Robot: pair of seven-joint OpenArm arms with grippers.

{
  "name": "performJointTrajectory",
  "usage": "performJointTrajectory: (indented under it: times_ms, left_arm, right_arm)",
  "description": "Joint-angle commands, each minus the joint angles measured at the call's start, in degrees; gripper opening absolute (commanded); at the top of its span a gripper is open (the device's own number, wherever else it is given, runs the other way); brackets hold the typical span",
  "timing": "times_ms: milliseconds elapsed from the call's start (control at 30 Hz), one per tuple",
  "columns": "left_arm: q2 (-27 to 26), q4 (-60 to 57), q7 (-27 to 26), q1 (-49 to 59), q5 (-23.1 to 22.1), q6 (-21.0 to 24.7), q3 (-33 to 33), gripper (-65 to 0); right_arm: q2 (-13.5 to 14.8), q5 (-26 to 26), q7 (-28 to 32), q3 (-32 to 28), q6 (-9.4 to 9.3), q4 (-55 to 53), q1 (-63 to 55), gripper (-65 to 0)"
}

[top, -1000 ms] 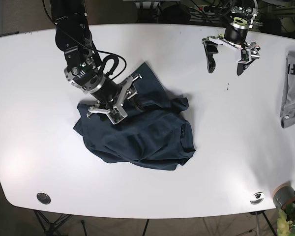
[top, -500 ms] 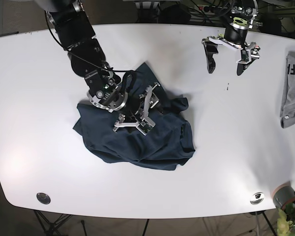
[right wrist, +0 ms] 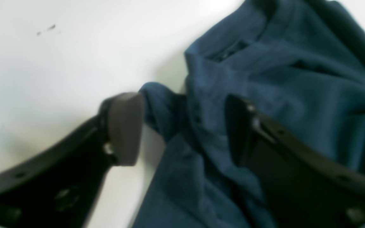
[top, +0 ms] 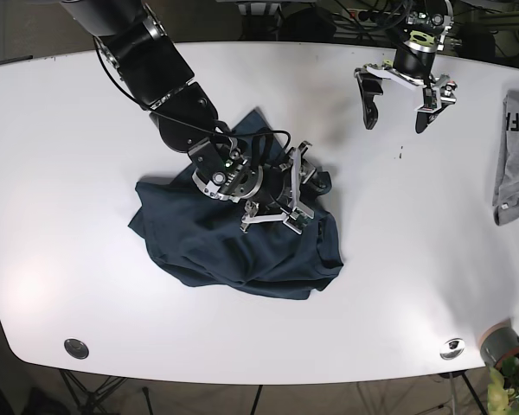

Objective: Fold the T-shirt properly
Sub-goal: 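Lower the right gripper onto the crumpled navy shirt and grasp it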

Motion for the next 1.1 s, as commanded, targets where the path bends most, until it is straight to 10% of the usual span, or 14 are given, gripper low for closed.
performJointTrajectory:
  times_ms: [0, 1067]
  left_arm:
    - [-0.1, 0.9, -1.4, 0.3, -0.6, -0.3, -0.1, -8.9]
    - [-1.0, 0.8, -1.4, 0.2, -0.6, -0.3, 2.4, -9.0]
  right_arm:
    - [-1.3, 0.5, 1.3, 0.0, -0.18, 0.2, 1.5, -16.8]
    - [-4.5, 0.3, 11.0, -1.3, -0.44, -18.8, 9.0, -17.8]
